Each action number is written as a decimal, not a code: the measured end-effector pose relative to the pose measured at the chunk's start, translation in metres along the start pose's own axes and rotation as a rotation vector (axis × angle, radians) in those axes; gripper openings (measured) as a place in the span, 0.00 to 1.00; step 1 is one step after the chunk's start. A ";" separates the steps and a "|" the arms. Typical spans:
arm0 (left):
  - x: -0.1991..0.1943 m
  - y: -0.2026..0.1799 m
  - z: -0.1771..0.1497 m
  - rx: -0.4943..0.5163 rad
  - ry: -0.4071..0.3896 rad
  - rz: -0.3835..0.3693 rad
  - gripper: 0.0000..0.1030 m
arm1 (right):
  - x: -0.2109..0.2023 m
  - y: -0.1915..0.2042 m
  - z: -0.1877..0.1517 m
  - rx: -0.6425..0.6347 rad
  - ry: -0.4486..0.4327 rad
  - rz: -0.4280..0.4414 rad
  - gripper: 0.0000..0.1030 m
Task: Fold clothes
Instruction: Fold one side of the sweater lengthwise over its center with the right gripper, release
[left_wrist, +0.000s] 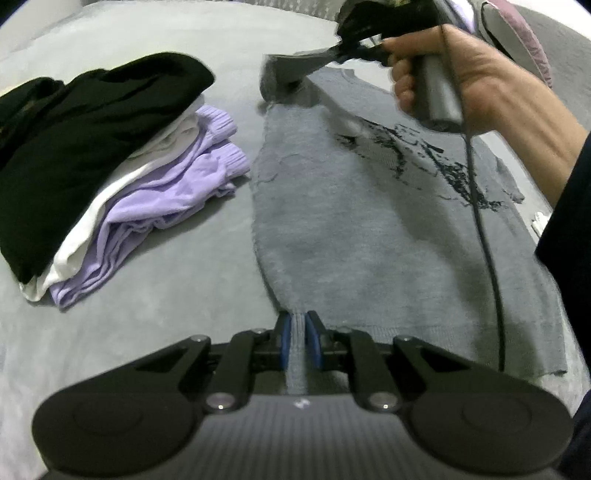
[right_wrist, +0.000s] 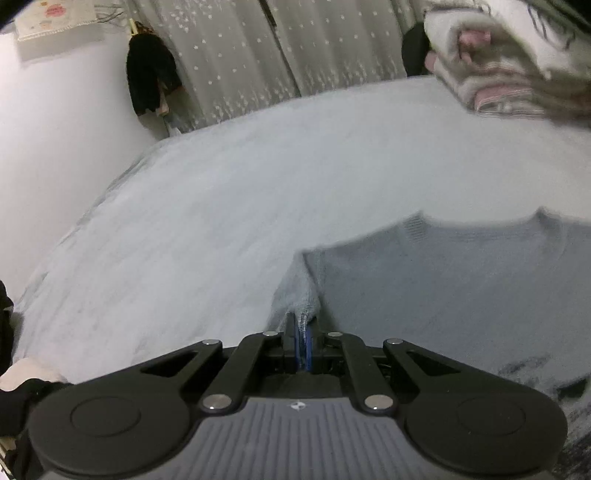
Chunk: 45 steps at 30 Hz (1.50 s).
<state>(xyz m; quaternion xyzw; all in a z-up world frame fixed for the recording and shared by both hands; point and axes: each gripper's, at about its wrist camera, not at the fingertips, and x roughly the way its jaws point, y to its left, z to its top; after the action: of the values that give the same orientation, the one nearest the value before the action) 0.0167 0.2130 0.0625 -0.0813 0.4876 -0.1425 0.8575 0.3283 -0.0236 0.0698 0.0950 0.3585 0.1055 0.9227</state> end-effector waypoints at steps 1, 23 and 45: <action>-0.002 -0.005 -0.001 0.013 -0.010 0.002 0.10 | -0.006 -0.005 0.007 -0.028 -0.003 -0.015 0.06; 0.016 -0.110 -0.009 0.320 -0.025 -0.083 0.10 | -0.009 -0.073 0.057 -0.462 -0.008 -0.368 0.06; 0.061 -0.131 -0.011 0.340 0.037 -0.082 0.27 | 0.047 -0.097 0.022 -0.633 0.068 -0.459 0.06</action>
<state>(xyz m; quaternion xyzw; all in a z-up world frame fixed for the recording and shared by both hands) 0.0155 0.0689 0.0437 0.0479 0.4682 -0.2592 0.8434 0.3898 -0.1062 0.0313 -0.2807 0.3506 0.0047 0.8934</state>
